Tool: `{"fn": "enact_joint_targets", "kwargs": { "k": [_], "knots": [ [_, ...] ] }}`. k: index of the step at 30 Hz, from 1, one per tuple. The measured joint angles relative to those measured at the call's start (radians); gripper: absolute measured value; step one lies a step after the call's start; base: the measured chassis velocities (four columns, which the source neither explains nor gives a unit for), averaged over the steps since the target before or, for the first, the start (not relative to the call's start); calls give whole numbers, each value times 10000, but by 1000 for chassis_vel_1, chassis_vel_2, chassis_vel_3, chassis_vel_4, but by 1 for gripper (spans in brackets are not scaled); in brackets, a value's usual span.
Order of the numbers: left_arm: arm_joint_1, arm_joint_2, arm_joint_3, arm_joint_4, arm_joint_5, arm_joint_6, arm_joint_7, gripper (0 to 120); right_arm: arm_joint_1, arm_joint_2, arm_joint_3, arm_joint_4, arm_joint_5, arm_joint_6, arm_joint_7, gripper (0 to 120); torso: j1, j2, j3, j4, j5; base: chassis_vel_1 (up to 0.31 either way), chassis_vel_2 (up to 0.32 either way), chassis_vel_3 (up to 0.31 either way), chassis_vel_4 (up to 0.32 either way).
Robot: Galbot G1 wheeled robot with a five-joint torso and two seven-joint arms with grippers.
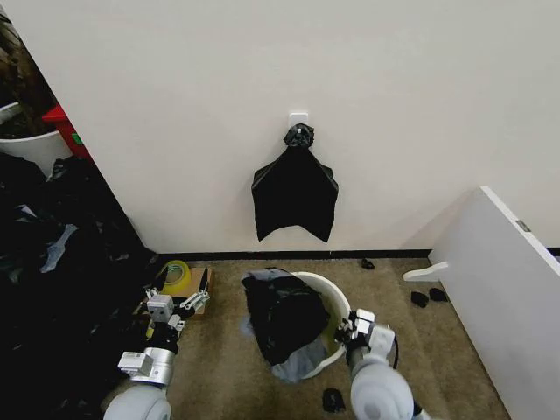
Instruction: Place the garbage bag over the trash bin.
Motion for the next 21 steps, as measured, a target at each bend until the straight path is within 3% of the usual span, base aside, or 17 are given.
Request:
{"fn": "enact_joint_targets", "kwargs": {
  "k": [5, 10, 12, 16, 18, 20, 21],
  "knots": [
    [183, 28, -37, -141, 153, 5, -170, 100, -392, 639, 13, 32, -678, 500, 136, 2, 0, 0, 1, 2, 0, 0, 0, 0, 0],
    [282, 125, -77, -224, 224, 22, -325, 100, -854, 711, -175, 436, -1646, 733, -34, 17, 0, 0, 0, 1, 0, 0, 0, 0, 0],
    [290, 158, -83, -229, 270, 35, -402, 100, -1056, 582, -250, 897, -2082, 758, -202, 29, 0, 0, 0, 1, -1, 0, 0, 0, 0],
    [286, 152, -69, -189, 358, 35, -488, 100, -1104, 420, -258, 1098, -2630, 826, -539, 37, 1, 0, 0, 1, 0, 0, 0, 0, 0],
    [314, 125, -28, -141, 464, 35, -570, 100, -1079, 239, -256, 1081, -3301, 1035, -1071, 49, 2, 0, 1, 1, 0, 0, 0, 0, 0],
    [321, 123, -24, -135, 480, 35, -580, 100, -1072, 198, -255, 1050, -3437, 1110, -1223, 51, 1, 0, 1, 2, 0, 0, 0, 0, 0],
    [346, 126, -17, -122, 525, 34, -617, 100, -1054, 72, -270, 945, -3768, 1279, -1749, 59, 2, 0, 1, 2, 1, 0, 0, 0, 0]
  ]
}}
